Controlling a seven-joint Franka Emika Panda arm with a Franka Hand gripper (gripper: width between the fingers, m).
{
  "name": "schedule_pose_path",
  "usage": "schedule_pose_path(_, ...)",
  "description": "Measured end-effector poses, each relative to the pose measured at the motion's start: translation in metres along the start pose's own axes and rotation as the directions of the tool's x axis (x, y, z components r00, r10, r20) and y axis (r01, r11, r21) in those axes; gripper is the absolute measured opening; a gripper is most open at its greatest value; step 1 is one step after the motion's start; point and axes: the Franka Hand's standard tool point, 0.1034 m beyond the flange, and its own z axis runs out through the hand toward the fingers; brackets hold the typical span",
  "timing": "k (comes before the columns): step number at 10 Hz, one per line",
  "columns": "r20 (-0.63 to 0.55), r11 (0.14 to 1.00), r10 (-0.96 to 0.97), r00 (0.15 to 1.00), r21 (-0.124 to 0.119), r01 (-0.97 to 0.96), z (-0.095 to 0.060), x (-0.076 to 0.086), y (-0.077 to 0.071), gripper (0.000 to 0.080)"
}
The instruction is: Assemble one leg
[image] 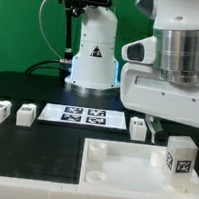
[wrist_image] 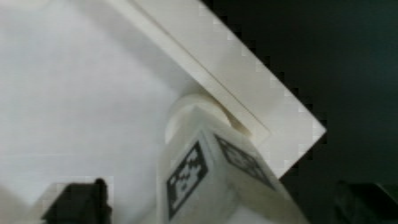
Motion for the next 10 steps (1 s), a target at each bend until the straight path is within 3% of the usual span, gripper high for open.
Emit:
schedule_pose_path(3, -0.001, 0.939, -0.343, 0.939, -0.003, 0.343, 0.0002, 0.0003, 0.0004, 0.0649)
schedule_pose_path(4, -0.015, 0.755, -0.654, 0.756, -0.069, 0.652, -0.0019, -0.0016, -0.0055, 0.0649)
schedule_pose_path(5, -0.009, 0.7, -0.713, 0.701, -0.066, 0.711, -0.0007, -0.0031, -0.0064, 0.0649)
schedule_pose_path(7, -0.012, 0.754, -0.656, 0.754, -0.055, 0.655, -0.0006, -0.0032, -0.0065, 0.0619)
schedule_pose_path(8, -0.016, 0.808, -0.589, 0.808, -0.049, 0.587, -0.0005, -0.0042, -0.0073, 0.0439)
schedule_pose_path(9, -0.018, 0.847, -0.532, 0.847, -0.042, 0.531, -0.0005, -0.0046, -0.0077, 0.0439)
schedule_pose_path(10, -0.023, 0.908, -0.418, 0.908, -0.038, 0.417, -0.0008, -0.0036, -0.0071, 0.0311)
